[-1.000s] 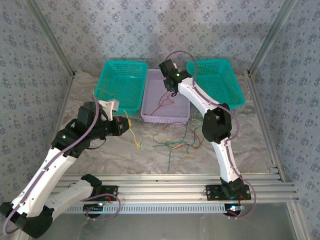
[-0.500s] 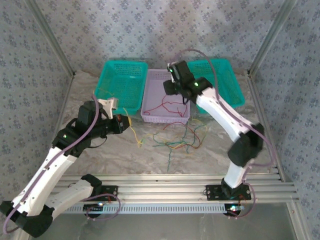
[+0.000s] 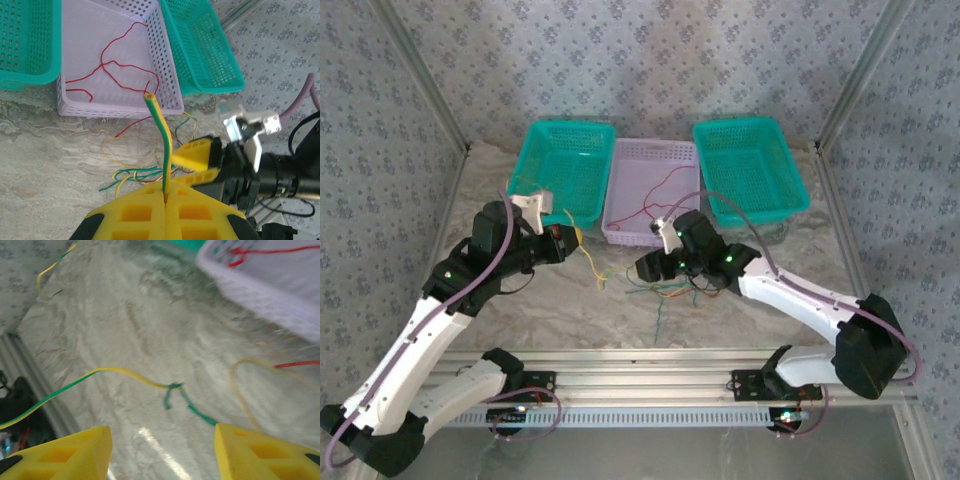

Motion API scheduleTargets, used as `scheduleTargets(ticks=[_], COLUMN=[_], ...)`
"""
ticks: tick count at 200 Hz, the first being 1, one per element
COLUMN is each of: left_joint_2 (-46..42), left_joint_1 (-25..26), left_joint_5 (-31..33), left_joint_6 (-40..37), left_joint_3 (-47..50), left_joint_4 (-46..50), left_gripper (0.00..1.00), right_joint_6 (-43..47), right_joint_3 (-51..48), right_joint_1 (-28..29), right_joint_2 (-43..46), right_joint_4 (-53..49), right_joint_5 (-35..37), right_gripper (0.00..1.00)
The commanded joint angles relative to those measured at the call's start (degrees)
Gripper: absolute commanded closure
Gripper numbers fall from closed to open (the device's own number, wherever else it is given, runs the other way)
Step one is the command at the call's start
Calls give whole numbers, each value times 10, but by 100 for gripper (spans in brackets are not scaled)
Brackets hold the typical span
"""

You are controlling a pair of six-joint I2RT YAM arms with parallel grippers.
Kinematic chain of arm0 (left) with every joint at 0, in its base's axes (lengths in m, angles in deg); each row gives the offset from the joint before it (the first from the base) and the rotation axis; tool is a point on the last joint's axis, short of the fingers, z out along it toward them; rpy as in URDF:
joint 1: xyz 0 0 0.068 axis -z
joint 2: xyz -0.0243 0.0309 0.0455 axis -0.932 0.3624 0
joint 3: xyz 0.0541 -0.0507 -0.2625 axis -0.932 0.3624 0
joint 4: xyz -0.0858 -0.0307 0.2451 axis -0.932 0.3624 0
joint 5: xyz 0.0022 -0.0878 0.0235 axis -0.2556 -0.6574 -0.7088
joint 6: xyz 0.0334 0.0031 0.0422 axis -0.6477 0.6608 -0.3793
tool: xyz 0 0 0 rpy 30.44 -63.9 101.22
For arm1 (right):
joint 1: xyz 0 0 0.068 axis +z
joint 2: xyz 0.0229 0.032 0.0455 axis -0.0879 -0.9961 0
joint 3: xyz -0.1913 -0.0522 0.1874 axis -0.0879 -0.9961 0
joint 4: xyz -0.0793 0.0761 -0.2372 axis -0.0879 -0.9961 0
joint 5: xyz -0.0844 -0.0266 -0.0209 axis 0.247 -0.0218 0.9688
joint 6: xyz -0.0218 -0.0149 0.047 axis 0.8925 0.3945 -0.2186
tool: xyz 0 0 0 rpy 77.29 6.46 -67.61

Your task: Untangle the cables

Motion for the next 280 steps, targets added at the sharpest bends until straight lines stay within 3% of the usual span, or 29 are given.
scheduleTargets(ticks=[1,112,159,193,231,256,280], left_joint_2=[-10,-20,-19,-23,-35,-41,-41], left_joint_1=[3,2,3,2,3,1,1], left_joint_5=[7,6,1,6,33,60,94], left_joint_6=[8,17,19,13,-22,-59,-86], left_joint_3=[2,9,9,6,-36,-80,-120], left_joint_4=[-20,-21,-25,-15,35,81,112], left_gripper=[100,100,100,100,100,100,100], right_joint_6=[-40,-72,-83,-68,-41,-46,-63], right_joint_3=[-16,-8,-7,-2,-14,-36,-57], right_joint_1=[20,24,26,24,9,-37,-103], right_joint_2=[-1,-94,-103,-99,-62,8,108], right_joint_4=[89,123,142,125,74,40,20], right_joint_5=[-6,68,89,111,201,256,246], right_gripper=[42,51,69,100,100,100,100])
